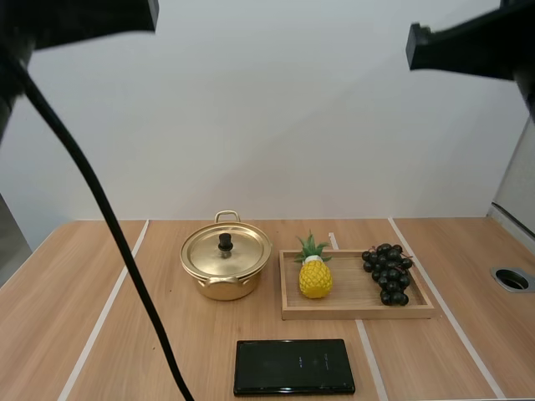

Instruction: Open the pot, put the grape inside, and close it

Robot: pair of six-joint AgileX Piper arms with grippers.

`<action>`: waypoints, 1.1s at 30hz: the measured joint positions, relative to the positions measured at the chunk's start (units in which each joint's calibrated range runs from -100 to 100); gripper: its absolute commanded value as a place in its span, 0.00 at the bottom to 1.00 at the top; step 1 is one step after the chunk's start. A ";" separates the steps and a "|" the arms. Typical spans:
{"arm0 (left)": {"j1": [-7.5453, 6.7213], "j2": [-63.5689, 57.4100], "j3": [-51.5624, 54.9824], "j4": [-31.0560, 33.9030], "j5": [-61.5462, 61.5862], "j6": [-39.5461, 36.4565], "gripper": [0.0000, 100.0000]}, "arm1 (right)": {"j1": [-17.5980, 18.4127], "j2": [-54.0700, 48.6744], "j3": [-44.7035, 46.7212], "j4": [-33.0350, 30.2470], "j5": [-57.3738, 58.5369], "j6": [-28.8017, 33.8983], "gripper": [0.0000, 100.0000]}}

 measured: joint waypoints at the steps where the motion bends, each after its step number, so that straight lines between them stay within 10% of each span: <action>1: 0.00 1.78 -3.05 0.00 2.58 0.00 0.00 | 0.00 2.30 -3.32 0.00 4.80 0.00 0.00; 13: 0.00 19.74 -27.74 0.00 35.92 0.00 0.00 | -0.93 26.43 -39.53 -20.91 57.78 24.69 0.00; 21: 0.00 29.98 -38.04 0.00 54.97 -0.99 0.00 | -0.96 41.36 -54.35 -25.28 92.45 27.66 0.00; 33: 0.00 45.52 -41.66 0.00 78.84 -1.41 0.00 | -0.96 55.05 -54.53 -28.86 100.00 27.77 0.00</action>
